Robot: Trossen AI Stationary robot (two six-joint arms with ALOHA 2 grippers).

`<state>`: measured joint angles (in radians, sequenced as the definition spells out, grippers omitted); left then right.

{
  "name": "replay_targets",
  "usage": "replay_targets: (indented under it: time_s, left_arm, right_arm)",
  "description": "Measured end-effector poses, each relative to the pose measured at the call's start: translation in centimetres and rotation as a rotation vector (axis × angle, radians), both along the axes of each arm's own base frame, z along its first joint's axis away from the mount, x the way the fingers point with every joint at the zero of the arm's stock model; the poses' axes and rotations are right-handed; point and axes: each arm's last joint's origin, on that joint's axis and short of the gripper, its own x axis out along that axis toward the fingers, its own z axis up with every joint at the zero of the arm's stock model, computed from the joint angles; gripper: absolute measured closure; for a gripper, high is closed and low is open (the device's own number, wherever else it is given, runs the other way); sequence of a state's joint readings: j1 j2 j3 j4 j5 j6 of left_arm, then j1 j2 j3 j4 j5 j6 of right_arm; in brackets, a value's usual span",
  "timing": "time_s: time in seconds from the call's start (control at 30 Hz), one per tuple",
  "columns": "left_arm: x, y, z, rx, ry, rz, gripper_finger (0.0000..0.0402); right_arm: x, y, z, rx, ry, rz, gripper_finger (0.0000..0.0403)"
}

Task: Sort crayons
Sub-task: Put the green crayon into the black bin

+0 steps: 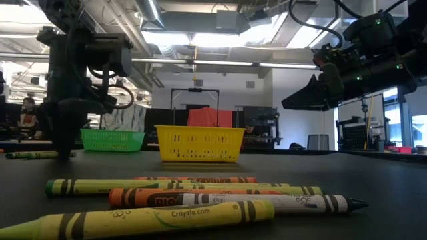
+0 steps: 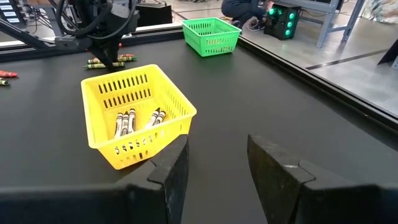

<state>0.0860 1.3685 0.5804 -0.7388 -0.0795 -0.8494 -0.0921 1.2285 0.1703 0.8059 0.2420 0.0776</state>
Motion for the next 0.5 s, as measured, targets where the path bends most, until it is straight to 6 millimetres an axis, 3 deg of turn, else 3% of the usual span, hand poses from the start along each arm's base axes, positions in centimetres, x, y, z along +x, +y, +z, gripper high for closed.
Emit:
replay_targets:
  time_s: [0.27, 0.5]
  left_arm:
    - [0.29, 0.03, -0.01, 0.011, -0.022, -0.103, 0.0368]
    - [0.43, 0.07, 0.00, 0.023, -0.032, -0.138, 0.0379]
  right_arm:
    - [0.00, 0.00, 0.00, 0.000, 0.000, 0.000, 0.0242]
    - [0.00, 0.00, 0.00, 0.000, 0.001, 0.000, 0.0242]
